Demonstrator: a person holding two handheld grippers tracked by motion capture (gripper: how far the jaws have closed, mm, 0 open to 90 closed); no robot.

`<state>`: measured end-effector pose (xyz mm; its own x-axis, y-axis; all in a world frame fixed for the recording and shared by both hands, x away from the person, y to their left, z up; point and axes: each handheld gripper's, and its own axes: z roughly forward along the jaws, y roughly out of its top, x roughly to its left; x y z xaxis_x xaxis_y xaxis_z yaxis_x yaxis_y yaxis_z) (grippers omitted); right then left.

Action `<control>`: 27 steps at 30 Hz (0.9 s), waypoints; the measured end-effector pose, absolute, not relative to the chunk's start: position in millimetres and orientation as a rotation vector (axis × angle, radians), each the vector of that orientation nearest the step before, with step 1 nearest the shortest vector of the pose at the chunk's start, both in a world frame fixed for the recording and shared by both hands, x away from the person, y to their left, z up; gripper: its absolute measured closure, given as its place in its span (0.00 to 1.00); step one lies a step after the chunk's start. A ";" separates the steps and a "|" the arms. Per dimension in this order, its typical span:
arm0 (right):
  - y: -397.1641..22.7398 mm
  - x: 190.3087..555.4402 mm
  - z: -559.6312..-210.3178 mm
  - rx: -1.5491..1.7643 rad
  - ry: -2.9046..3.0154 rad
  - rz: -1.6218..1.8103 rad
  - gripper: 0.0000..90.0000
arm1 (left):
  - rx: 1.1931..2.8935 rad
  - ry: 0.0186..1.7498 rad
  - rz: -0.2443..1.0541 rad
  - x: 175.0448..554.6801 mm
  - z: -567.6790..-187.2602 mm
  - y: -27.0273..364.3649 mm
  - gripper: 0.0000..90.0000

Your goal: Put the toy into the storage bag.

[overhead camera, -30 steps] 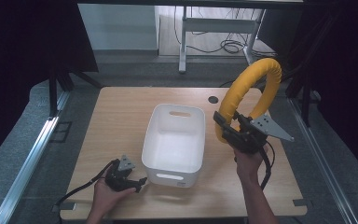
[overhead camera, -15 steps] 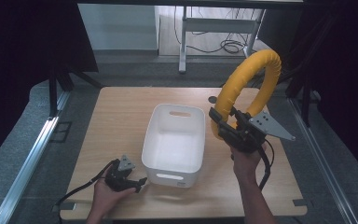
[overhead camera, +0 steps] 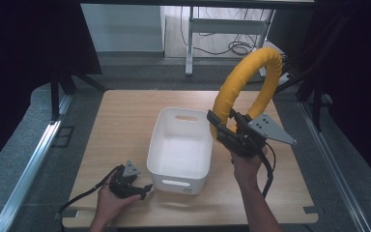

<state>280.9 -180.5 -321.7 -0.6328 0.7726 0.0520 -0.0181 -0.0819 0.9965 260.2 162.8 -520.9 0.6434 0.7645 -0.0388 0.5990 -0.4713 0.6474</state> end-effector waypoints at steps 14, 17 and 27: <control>-152.5 283.0 -317.5 0.771 1.648 1.808 0.55 | 2.231 1.058 0.342 260.3 -520.9 163.1 0.22; -144.7 281.5 -318.6 0.756 1.654 1.818 0.55 | 2.231 1.055 0.342 260.6 -520.7 163.4 0.22; -129.7 282.3 -322.1 0.755 1.681 1.843 0.55 | 2.231 1.054 0.343 260.5 -520.2 163.9 0.22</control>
